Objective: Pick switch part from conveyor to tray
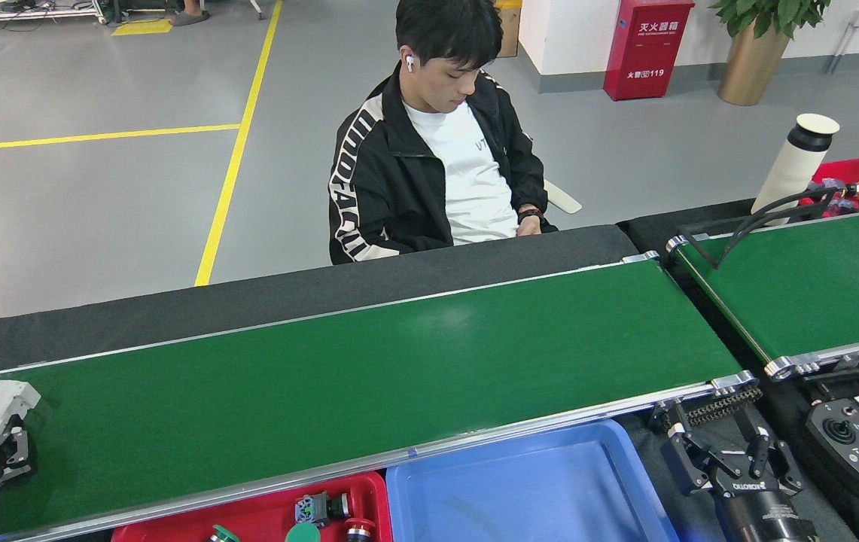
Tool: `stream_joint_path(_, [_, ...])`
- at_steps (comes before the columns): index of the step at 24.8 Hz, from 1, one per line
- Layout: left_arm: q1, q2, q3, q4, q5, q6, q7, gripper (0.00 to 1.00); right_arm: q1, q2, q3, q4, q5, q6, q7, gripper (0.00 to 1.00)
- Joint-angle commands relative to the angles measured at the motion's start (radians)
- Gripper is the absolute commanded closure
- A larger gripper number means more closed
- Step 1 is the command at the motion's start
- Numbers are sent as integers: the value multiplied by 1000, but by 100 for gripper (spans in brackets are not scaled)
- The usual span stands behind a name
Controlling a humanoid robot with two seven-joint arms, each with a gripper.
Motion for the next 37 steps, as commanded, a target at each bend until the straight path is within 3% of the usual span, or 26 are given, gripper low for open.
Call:
stream_joint_path(1, [66, 14, 3, -130, 76, -146, -4, 91, -13, -11, -19, -9, -4, -3, -8, 0])
stream_joint_path(6, [233, -42, -26, -481, 125, -346, -53, 90, -10, -41, -31, 4, -2, -5, -8, 0])
stream_joint_path(11, [250, -98, -193, -705, 116, -346, -91, 90, -27, -44, -30, 27, -2, -6, -6, 0])
stream_joint_path(13, [250, -104, -316, -797, 113, -346, -120, 90, -45, -44, -27, 27, -2, -8, -4, 0])
stream_joint_path(16, [201, -108, -521, -818, 104, -346, -182, 89, -54, -40, -24, 24, -2, -8, -3, 0])
stream_joint_path(18, [147, -125, -646, -818, 18, -346, -189, 89, -68, -35, -24, 21, -2, -8, -4, 0])
stream_joint_path(21, [104, -268, -785, -818, -165, -346, -202, 88, -70, -26, -21, 24, -2, -9, -1, 0])
stream_joint_path(25, [105, -469, -885, -753, -393, -346, -214, 87, -83, -20, -21, 24, -2, -9, 0, 0])
stream_joint_path(28, [98, -496, -897, -691, -419, -346, -208, 86, -94, -18, -21, 24, -2, -8, 2, 0])
stream_joint_path(29, [96, -496, -897, -687, -421, -346, -208, 81, -96, -18, -21, 24, -2, -8, 2, 0])
stream_joint_path(30, [96, -496, -897, -685, -422, -346, -208, 67, -97, -18, -21, 24, -2, -8, 2, 0])
stream_joint_path(31, [96, -496, -896, -683, -422, -346, -208, 50, -97, -15, -21, 24, -2, -8, 0, 0])
stream_joint_path(33, [96, -495, -890, -683, -424, -346, -206, 1, -99, -6, -21, 24, -2, -8, 0, 0])
stream_joint_path(37, [98, -495, -877, -682, -419, -346, -205, 1, -108, 8, -19, 23, -2, -8, 2, 0])
